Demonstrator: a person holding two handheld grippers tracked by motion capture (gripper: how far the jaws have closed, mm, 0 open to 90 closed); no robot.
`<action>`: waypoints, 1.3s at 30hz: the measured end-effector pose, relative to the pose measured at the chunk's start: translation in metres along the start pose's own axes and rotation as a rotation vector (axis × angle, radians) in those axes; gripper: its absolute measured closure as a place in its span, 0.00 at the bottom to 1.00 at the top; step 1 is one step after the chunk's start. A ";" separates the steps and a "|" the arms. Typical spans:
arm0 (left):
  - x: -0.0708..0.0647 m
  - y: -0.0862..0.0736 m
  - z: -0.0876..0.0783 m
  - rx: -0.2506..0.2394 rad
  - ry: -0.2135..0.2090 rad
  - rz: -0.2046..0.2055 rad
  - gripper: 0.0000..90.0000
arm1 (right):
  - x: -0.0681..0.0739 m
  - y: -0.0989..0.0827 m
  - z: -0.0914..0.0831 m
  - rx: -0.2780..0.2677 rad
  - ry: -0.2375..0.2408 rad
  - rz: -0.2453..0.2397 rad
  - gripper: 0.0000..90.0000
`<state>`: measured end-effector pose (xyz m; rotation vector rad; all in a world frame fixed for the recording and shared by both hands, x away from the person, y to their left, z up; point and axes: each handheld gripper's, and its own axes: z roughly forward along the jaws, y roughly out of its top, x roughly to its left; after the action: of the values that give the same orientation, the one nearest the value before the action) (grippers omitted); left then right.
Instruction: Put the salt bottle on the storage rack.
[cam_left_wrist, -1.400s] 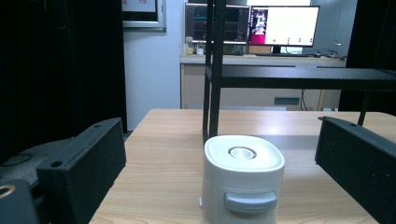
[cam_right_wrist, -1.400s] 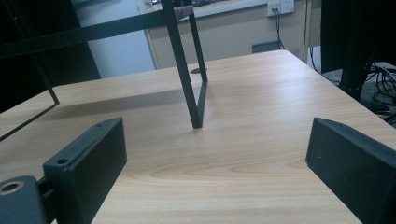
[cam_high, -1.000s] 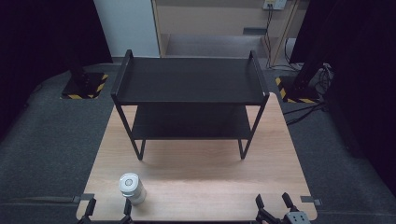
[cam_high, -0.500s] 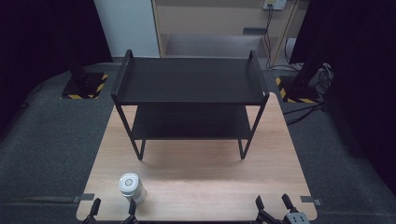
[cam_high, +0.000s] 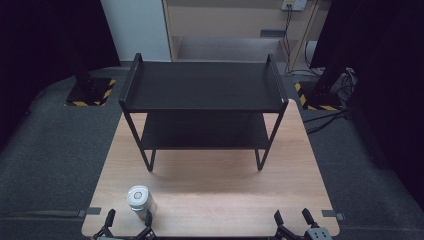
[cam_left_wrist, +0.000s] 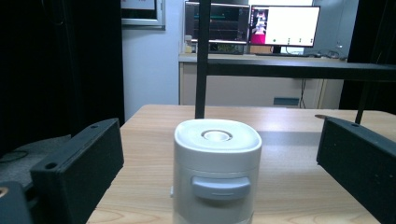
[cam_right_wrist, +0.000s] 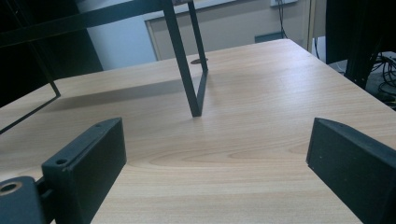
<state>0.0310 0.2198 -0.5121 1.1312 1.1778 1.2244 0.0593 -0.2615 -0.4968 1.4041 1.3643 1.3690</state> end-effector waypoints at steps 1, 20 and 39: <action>-0.001 -0.001 0.000 -0.003 0.001 -0.002 0.00 | -0.001 0.000 0.000 0.000 0.000 0.000 0.05; -0.012 -0.015 0.034 0.044 0.037 0.028 0.00 | -0.009 -0.007 0.003 0.023 -0.001 0.018 0.05; 0.004 -0.011 0.044 0.127 -0.011 0.019 0.34 | -0.007 -0.008 0.016 0.065 0.013 0.004 0.05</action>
<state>0.0758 0.2240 -0.5199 1.2434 1.2537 1.1696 0.0740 -0.2643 -0.5084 1.4435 1.4264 1.3499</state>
